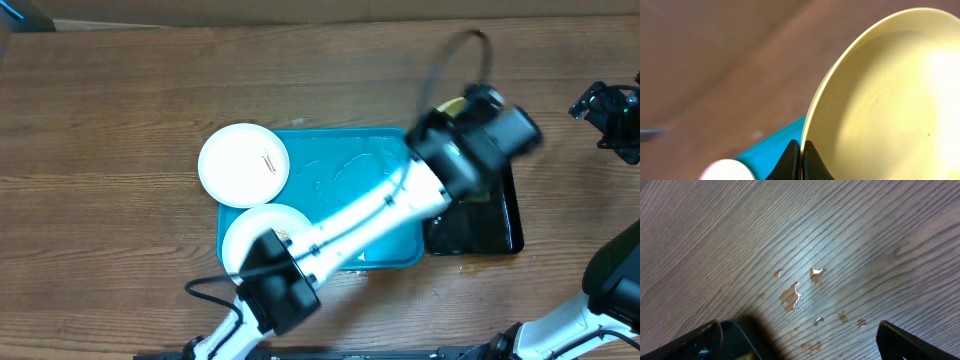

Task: Clean dirty plates on tray and stack at the side
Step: 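Lift the yellow plate with the left gripper onto the table left of the tray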

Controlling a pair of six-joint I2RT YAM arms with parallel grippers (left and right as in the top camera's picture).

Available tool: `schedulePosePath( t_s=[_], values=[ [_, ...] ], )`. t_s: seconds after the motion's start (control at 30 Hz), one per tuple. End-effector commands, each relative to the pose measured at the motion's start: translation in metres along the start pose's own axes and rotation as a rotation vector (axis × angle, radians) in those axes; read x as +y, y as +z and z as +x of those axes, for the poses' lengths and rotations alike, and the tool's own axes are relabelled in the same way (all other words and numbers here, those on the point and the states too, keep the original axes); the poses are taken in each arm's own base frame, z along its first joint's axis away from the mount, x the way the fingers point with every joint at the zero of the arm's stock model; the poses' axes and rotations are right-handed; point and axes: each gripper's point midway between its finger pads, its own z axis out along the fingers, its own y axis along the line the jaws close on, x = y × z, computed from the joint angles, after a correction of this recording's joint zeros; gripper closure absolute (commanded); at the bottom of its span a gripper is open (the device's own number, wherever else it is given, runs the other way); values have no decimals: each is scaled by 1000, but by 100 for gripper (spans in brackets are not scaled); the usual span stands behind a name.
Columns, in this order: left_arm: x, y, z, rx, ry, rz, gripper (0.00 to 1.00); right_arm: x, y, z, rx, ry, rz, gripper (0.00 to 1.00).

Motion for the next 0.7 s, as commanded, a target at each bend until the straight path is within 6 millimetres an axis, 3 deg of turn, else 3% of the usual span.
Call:
schedulePosePath(
  t_s=[0.0, 0.1, 0.2, 0.3, 0.53, 0.67],
  values=[
    [-5, 18, 6, 110, -130, 296, 96, 3, -9, -6, -29, -3, -11, 0],
    [38, 47, 17, 193, -243, 349, 96, 3, -9, -6, -29, -3, -11, 0],
    [96, 76, 35, 272, -386, 342, 96, 3, -9, -6, -29, -2, -11, 0],
    [164, 100, 65, 353, -523, 314, 96, 3, -9, -6, -29, -3, -11, 0],
    [316, 118, 171, 537, -910, 223, 96, 3, -9, -6, -29, -2, -11, 0],
    [382, 112, 233, 594, -1073, 127, 96, 3, -9, -6, -29, -2, -11, 0]
  ],
)
